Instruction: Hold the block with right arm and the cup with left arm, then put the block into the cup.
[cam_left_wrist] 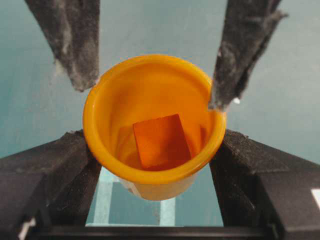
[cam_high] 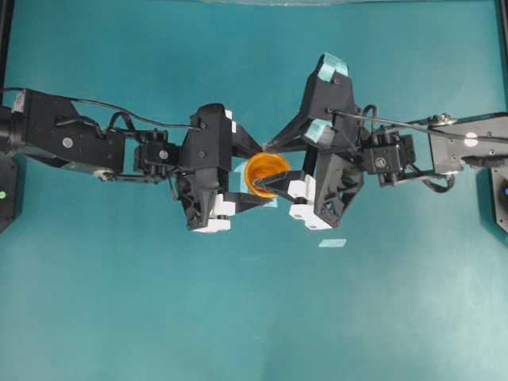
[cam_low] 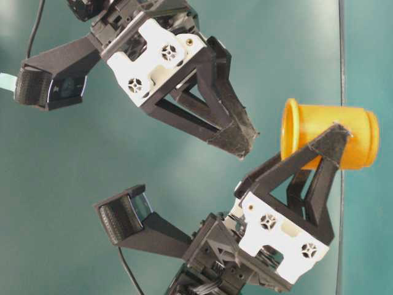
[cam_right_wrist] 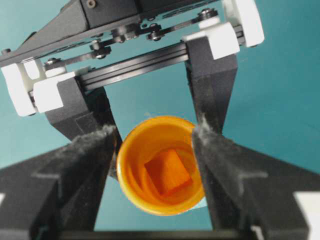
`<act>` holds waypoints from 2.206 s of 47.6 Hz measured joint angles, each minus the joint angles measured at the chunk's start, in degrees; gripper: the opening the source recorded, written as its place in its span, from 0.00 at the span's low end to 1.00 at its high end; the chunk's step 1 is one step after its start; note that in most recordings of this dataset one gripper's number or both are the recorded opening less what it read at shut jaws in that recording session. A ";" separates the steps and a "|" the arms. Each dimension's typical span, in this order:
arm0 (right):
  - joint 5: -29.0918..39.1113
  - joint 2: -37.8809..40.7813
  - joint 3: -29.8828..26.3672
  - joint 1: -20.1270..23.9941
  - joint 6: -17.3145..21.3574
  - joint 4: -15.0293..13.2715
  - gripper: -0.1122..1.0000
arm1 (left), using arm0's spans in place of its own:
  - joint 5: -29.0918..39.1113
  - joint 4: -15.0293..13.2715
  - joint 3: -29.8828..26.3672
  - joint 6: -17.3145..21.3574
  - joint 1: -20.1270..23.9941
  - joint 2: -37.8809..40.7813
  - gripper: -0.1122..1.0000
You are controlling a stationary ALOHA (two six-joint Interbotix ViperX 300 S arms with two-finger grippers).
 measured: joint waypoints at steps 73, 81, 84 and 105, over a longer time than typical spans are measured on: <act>2.37 0.00 -1.23 -0.62 0.00 -0.18 0.67 | 0.00 0.00 0.00 0.00 0.00 0.00 0.68; 2.46 0.00 -1.23 -0.79 -0.09 -0.18 0.67 | 0.00 0.00 0.00 0.00 -0.09 0.00 0.68; 2.37 0.00 -1.23 -0.88 -0.18 -0.18 0.67 | 0.09 0.00 0.00 0.00 0.00 0.00 0.68; 5.71 0.00 -1.23 -0.88 -0.26 -0.18 0.67 | 0.00 0.00 0.00 0.00 0.00 0.00 0.68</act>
